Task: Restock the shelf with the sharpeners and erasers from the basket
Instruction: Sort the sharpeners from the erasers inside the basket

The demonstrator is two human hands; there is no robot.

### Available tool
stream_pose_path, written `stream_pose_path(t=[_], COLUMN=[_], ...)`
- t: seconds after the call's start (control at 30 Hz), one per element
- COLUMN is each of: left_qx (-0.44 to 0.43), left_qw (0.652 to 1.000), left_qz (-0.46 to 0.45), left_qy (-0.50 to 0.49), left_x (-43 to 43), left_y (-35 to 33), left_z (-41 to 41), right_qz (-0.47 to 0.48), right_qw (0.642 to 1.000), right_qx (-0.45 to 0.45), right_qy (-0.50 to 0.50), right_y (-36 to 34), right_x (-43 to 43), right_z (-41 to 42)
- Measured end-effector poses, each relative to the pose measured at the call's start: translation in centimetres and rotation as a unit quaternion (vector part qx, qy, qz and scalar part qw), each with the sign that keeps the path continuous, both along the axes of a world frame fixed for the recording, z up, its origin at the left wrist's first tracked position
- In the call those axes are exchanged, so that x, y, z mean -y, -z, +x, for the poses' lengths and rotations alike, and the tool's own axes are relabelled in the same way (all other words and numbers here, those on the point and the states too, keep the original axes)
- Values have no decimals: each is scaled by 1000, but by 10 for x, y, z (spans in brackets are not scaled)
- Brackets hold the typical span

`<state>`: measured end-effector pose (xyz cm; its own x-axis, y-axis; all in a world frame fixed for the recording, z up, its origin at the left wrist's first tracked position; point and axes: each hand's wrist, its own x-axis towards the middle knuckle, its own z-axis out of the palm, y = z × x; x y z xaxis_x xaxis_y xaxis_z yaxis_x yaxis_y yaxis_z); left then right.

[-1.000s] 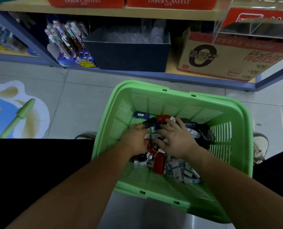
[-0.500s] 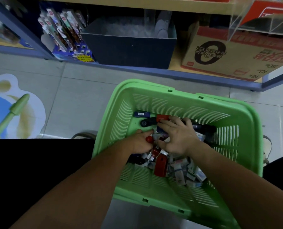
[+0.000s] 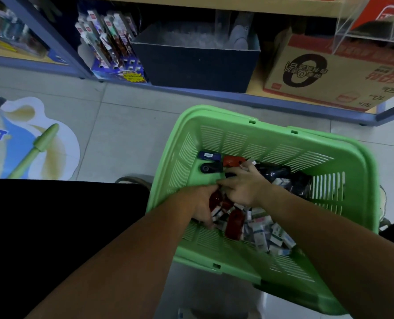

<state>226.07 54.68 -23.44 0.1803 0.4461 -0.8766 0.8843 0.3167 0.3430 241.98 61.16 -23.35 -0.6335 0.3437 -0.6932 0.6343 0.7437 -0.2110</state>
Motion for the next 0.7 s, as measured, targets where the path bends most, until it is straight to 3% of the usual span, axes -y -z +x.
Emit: stream_pose_path(t=[0.13, 0.27, 0.43, 0.57, 0.63, 0.7], left_qx=[-102, -122, -95, -57, -32, -32], left_qw=[982, 972, 955, 910, 903, 903], left_qz=[133, 198, 266, 353, 361, 377], left_qy=[92, 33, -95, -212, -232, -205], left_x=[7, 5, -2, -22, -28, -23], left_y=[-5, -10, -17, -21, -21, -18], left_z=[4, 2, 3, 7, 10, 8], right_qz=[-59, -50, -22, -66, 12, 80], right_qw=[997, 997, 991, 930, 914, 927], right_qx=[49, 52, -79, -222, -252, -221], right_qy=[17, 2, 104, 287, 317, 291], right_y=[4, 3, 6, 3, 3, 4], right_x=[-4, 1, 8, 8, 4, -2], right_z=[-3, 1, 17, 35, 43, 52])
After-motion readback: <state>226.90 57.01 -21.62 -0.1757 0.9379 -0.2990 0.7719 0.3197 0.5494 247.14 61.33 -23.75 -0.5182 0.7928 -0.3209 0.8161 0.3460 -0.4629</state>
